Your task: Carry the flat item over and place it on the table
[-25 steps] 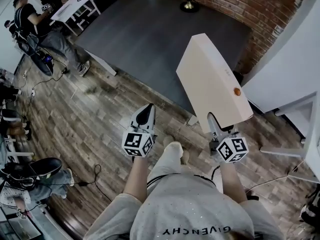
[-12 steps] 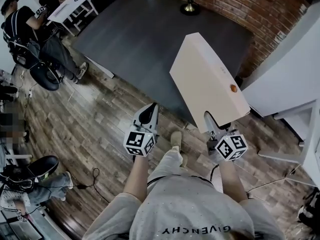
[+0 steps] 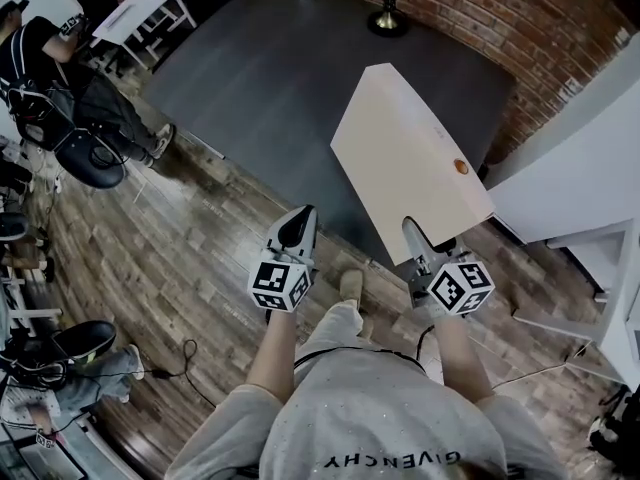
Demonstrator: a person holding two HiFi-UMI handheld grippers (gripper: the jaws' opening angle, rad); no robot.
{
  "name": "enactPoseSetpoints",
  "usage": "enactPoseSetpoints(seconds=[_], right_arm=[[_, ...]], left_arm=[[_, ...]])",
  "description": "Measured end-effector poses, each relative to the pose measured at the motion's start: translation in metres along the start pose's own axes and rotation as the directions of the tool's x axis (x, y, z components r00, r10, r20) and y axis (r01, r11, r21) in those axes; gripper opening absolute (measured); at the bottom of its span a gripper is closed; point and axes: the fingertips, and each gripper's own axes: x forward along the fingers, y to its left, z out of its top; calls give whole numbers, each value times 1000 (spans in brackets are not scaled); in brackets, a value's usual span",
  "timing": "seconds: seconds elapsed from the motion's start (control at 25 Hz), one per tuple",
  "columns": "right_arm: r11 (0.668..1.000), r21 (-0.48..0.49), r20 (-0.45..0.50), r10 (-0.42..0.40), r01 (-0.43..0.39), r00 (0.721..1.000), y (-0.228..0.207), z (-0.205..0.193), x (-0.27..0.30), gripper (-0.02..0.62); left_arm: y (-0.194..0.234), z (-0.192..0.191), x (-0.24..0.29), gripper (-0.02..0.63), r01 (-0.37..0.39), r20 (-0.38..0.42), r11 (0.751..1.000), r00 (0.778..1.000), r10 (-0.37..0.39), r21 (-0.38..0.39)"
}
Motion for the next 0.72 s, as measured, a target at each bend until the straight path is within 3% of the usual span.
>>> enactPoseSetpoints(seconds=[0.72], right_arm=[[983, 183, -97, 52, -34, 994, -10, 8, 95, 273]], left_arm=[[39, 9, 58, -2, 5, -17, 1000, 1000, -5, -19]])
